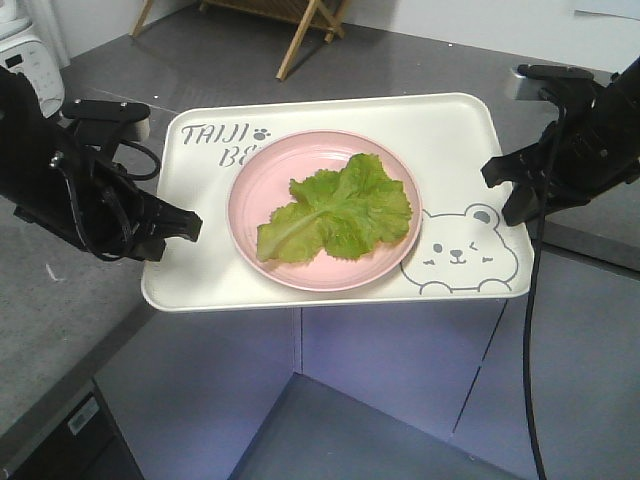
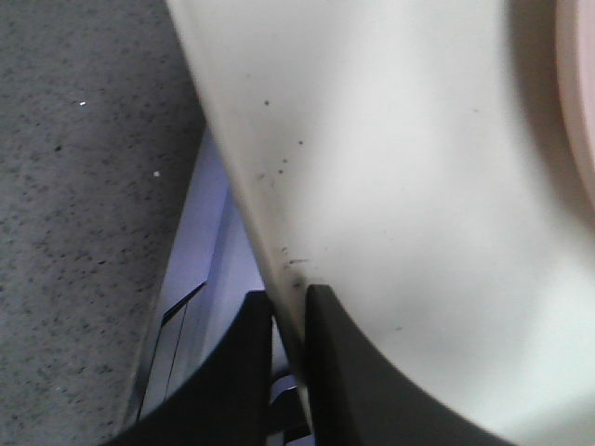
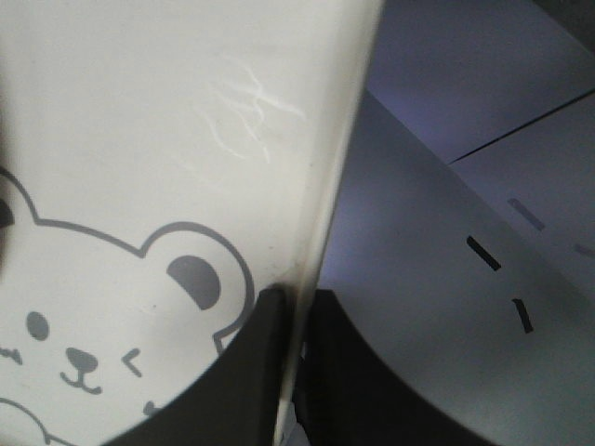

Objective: Transfer vegetables to tray and serve
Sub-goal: 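Keep holding the tray with both grippers while driving the base onward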

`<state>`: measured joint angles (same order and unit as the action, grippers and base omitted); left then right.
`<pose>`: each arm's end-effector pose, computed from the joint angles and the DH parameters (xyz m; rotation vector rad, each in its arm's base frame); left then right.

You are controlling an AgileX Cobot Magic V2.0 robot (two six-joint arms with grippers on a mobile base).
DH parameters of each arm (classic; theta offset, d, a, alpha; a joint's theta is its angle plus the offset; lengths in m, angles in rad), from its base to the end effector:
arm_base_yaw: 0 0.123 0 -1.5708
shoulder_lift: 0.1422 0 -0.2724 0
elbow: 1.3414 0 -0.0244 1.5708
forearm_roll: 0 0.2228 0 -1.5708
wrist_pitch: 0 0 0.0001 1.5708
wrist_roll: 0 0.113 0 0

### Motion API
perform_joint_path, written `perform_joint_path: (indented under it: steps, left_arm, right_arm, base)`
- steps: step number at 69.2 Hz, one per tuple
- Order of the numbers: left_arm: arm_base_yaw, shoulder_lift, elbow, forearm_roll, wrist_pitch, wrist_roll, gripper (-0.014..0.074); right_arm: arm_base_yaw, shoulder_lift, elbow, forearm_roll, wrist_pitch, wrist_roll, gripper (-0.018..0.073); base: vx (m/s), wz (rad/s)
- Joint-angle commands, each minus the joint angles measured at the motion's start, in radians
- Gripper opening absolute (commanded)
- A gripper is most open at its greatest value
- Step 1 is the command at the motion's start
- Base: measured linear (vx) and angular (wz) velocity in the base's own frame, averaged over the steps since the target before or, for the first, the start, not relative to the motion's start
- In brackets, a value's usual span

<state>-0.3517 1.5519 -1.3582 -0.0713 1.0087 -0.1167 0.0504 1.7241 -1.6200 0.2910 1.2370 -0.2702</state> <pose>0.2861 -0.1123 0.2926 0.2848 2.6896 -0.2365 0.3357 0.0476 0.3013 -0.3720 2.7507 0.3544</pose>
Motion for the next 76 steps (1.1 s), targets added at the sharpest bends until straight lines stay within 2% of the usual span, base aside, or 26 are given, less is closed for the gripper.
perform_joint_path:
  steps: [1,76]
  left_arm:
    - [-0.023,-0.043,-0.033,-0.110,-0.093,0.026,-0.0006]
    - [-0.023,-0.043,-0.033,-0.110,-0.093,0.026,-0.0006]
  right_arm:
    - [0.017,-0.055,-0.029,0.144,0.046,-0.042,-0.0006]
    - [0.017,-0.055,-0.029,0.144,0.046,-0.042,-0.0006]
  base:
    - [-0.03,-0.27]
    - [-0.03,-0.26]
